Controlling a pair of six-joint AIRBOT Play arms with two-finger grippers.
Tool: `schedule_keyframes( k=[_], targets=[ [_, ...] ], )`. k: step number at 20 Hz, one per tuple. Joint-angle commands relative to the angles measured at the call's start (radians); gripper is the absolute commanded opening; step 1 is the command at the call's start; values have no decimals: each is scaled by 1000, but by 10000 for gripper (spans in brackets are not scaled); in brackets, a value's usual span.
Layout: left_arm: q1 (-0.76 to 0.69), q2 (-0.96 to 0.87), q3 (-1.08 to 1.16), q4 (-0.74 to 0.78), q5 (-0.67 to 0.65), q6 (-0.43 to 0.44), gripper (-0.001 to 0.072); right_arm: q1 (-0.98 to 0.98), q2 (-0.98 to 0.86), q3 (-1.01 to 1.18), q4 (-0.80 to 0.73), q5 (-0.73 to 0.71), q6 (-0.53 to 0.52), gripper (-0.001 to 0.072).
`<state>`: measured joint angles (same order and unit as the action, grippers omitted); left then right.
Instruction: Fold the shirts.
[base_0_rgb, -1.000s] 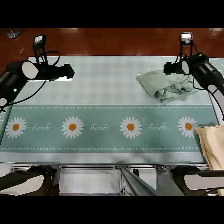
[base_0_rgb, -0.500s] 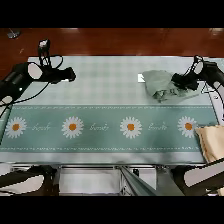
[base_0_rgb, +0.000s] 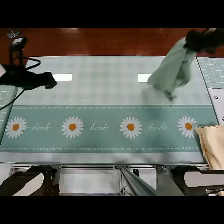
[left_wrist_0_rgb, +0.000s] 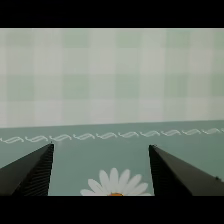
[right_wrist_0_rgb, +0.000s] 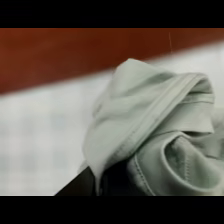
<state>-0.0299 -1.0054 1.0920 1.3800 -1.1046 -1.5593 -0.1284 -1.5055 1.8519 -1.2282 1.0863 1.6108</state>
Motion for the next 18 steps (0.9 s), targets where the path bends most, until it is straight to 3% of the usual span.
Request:
schedule_keyframes(
  k=[1, 5, 7, 11, 15, 18],
  targets=[
    [-26, 303, -185, -131, -22, 2, 701, 50, 169, 128, 22, -40, -58, 24],
    [-71, 541, -367, -217, -23, 0, 701, 135, 333, 166, 17, -38, -134, 24],
    [-77, 587, -404, -230, -24, -43, 701, 178, 402, 166, 15, -2, -169, 24],
    [-77, 584, -423, -254, -20, -50, 701, 278, 448, 154, 14, 230, -221, 24],
    [-77, 575, -446, -254, -6, -51, 701, 441, 447, -35, 16, 283, -220, 24],
    [-77, 575, -474, -253, 5, -50, 700, 594, 418, -267, 16, 206, -190, 24]
  ],
)
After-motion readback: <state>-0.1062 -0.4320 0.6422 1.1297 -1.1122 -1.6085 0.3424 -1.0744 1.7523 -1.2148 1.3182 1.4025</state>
